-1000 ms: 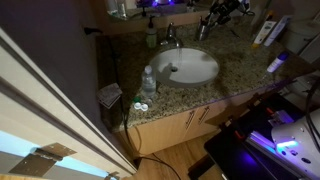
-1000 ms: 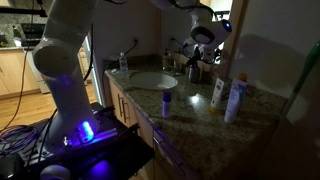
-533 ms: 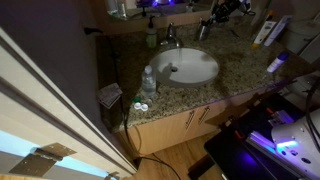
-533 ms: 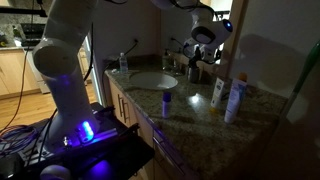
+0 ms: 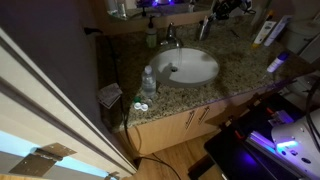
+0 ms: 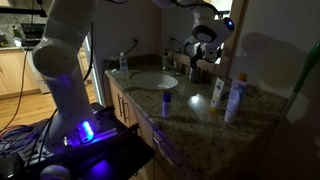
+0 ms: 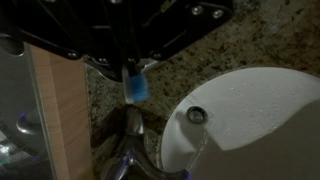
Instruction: Pick up the tooth brush wet it and put it back in the holder then close the tap
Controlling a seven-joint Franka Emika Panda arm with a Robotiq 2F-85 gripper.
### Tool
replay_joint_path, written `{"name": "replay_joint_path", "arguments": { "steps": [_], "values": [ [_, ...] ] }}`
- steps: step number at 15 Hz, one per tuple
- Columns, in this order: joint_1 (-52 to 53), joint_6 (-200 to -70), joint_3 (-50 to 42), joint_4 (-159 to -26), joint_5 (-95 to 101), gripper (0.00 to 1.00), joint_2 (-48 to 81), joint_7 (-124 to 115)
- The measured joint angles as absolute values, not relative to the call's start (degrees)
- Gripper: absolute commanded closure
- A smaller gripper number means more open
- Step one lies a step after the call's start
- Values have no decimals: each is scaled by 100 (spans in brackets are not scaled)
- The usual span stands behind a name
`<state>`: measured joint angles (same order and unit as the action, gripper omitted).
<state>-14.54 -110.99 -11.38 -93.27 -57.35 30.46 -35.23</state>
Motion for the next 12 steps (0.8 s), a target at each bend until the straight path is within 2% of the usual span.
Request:
{"name": "replay_joint_path", "arguments": {
  "steps": [6, 12],
  "values": [
    [-1645, -10879, -1143, -9032, -5827, 98, 2483, -3222],
    [-1953, -8681, -1345, -8695, -5499, 98, 1674, -3235]
  ]
}}
